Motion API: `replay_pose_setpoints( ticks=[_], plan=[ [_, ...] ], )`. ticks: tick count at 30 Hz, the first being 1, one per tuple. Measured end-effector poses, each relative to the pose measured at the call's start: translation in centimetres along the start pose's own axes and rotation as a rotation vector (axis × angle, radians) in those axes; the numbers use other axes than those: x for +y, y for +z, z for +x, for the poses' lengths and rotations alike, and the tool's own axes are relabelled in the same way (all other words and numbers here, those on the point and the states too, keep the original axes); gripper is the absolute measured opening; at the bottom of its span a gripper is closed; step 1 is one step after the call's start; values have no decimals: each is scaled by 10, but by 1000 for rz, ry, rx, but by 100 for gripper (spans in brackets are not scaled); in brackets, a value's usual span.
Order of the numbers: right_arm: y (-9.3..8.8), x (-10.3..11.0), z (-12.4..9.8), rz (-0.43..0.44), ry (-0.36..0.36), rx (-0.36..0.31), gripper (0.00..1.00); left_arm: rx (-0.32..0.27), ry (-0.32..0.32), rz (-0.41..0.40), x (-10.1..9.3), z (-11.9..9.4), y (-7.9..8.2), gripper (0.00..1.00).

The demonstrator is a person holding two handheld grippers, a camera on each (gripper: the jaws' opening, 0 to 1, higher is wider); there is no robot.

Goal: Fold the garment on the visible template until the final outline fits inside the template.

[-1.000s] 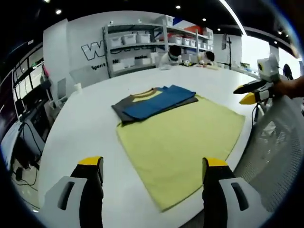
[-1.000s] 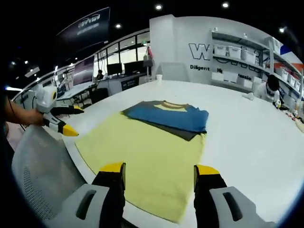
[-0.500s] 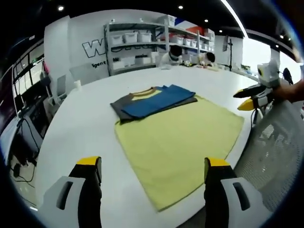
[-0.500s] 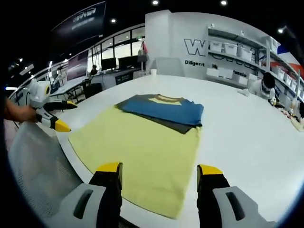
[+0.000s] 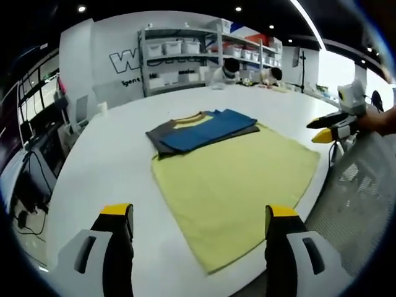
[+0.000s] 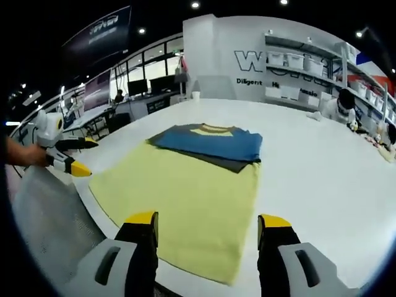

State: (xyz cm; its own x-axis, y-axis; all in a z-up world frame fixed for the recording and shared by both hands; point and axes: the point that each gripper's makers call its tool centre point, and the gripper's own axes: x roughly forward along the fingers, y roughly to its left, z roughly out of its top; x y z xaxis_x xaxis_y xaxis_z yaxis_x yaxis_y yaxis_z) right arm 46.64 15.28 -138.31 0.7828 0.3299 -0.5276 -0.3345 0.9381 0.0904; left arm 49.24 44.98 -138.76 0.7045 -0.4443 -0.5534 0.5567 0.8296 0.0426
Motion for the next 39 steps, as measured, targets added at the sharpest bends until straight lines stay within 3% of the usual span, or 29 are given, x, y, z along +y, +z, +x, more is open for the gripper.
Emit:
replay_pose_setpoints(
  ticks=[2, 4, 8, 12, 15, 24, 27, 30, 39],
  plan=[
    [0, 0, 0, 16, 0, -4, 62, 14, -3, 4, 0, 0, -3, 86],
    [-7, 3, 1, 16, 13, 35, 61, 43, -19, 22, -5, 2, -8, 85],
    [9, 5, 0, 47, 38, -28, 55, 58, -39, 47, -8, 3, -10, 82],
    [2, 4, -3, 22, 26, 4, 52, 76, -48, 28, -9, 3, -11, 82],
    [2, 0, -1, 48, 25, 9, 52, 67, -92, -10, -16, 2, -9, 82],
    [-12, -6, -7, 19, 53, 93, 47, 90, -206, 78, -15, 0, -16, 75],
    [-14, -6, -10, -26, 77, 121, 44, 79, -233, 137, -11, 1, -18, 74],
    [-15, -10, -10, -154, 106, 125, 45, 96, -288, 196, -12, 1, -26, 71],
    [-37, -14, -9, -227, 201, 227, 41, 138, -376, 311, -19, 1, -39, 62]
  ],
)
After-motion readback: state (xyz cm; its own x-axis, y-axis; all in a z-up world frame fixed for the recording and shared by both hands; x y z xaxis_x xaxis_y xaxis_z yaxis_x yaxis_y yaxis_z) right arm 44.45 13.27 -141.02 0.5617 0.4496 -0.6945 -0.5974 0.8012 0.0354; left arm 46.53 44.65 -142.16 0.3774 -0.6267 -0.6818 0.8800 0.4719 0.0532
